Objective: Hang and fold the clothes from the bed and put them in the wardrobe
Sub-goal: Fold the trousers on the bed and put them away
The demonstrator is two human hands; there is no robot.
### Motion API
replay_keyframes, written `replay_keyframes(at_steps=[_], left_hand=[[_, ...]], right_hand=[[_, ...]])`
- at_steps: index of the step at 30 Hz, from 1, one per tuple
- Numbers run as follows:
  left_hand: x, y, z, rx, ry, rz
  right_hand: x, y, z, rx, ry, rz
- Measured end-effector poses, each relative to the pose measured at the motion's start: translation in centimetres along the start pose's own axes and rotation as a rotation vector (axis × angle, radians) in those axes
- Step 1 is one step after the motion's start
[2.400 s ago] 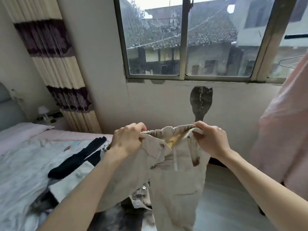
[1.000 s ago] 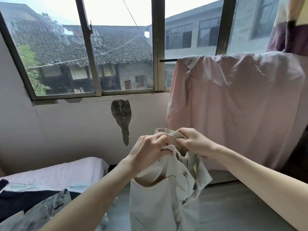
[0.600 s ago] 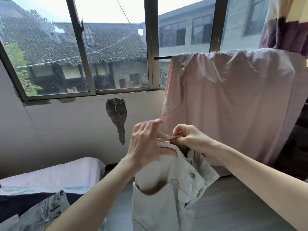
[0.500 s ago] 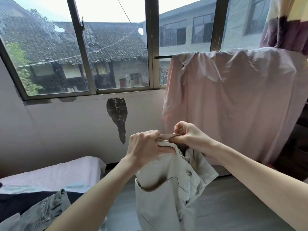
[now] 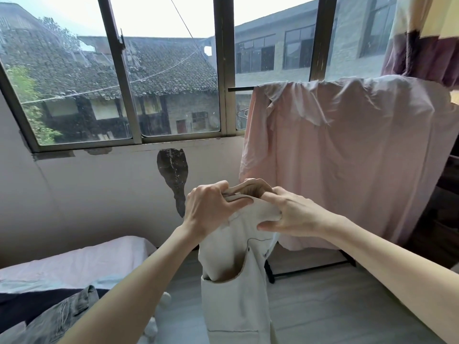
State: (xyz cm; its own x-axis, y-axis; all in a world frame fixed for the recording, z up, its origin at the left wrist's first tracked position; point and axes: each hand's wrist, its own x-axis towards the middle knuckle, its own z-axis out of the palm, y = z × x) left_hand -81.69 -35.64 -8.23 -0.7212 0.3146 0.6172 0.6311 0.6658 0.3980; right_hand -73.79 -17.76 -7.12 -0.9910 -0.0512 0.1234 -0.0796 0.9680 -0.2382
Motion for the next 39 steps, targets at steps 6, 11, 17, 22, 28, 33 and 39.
replay_keyframes(at_steps=[6, 11, 17, 22, 28, 33, 39], left_hand=[[0.0, -0.3, -2.0, 0.054, -0.14, 0.063], [-0.8, -4.3, -3.3, -0.175, -0.368, 0.024], [-2.4, -6.4, -3.8, -0.772, -0.452, -0.124], [-2.4, -7.1, -3.2, -0.958, -0.538, -0.267], [-2.2, -6.6, -1.3, -0.923, -0.546, -0.322], [-1.9, -4.1, -0.5, -0.878, -0.483, -0.259], [-1.3, -1.4, 0.6, -0.952, -0.33, -0.196]], right_hand=[[0.8, 0.6, 0.4, 0.147, 0.203, -0.101], [1.6, 0.6, 1.4, 0.517, 0.23, -0.146], [2.3, -0.1, 0.9, 0.67, 0.224, -0.23], [2.3, -0.3, 0.4, 0.621, 0.2, -0.26], [1.7, 0.6, 0.0, 0.468, 0.175, -0.237], [1.0, 2.8, -0.8, 0.13, 0.135, -0.07], [0.8, 3.5, -0.9, 0.102, 0.481, -0.004]])
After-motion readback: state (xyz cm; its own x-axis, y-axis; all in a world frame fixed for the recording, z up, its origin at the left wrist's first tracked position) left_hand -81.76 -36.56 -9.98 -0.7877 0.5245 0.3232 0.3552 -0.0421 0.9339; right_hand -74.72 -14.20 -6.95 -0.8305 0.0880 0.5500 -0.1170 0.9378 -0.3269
